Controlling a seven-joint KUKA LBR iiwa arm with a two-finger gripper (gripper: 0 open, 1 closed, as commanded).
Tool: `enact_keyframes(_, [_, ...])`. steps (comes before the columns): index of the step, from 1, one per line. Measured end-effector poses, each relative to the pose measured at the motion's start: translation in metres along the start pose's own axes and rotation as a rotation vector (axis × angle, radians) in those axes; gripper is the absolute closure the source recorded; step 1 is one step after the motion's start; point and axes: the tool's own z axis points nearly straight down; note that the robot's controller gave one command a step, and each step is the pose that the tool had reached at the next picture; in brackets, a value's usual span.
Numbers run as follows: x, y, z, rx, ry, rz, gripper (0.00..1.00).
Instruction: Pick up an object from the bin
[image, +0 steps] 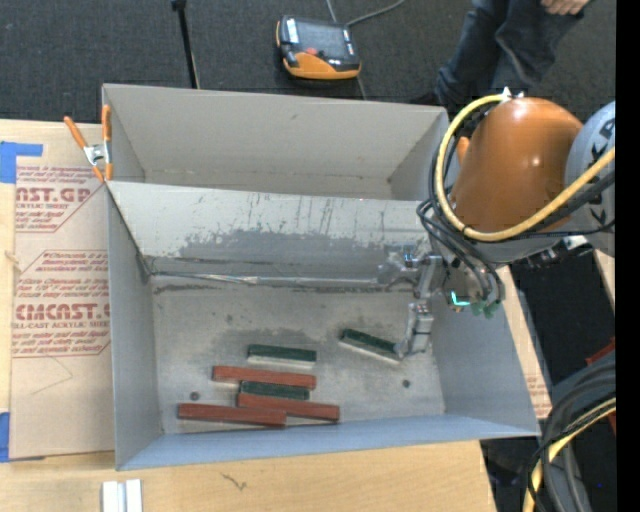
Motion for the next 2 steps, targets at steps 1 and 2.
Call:
enact_keyframes(1, [-0.002, 0.0, -0.004, 0.0, -0.008, 0.0, 0.0])
enact_keyframes(2, [-0.013, -0.01, 0.066, -0.001, -0.013, 0.07, 0.0])
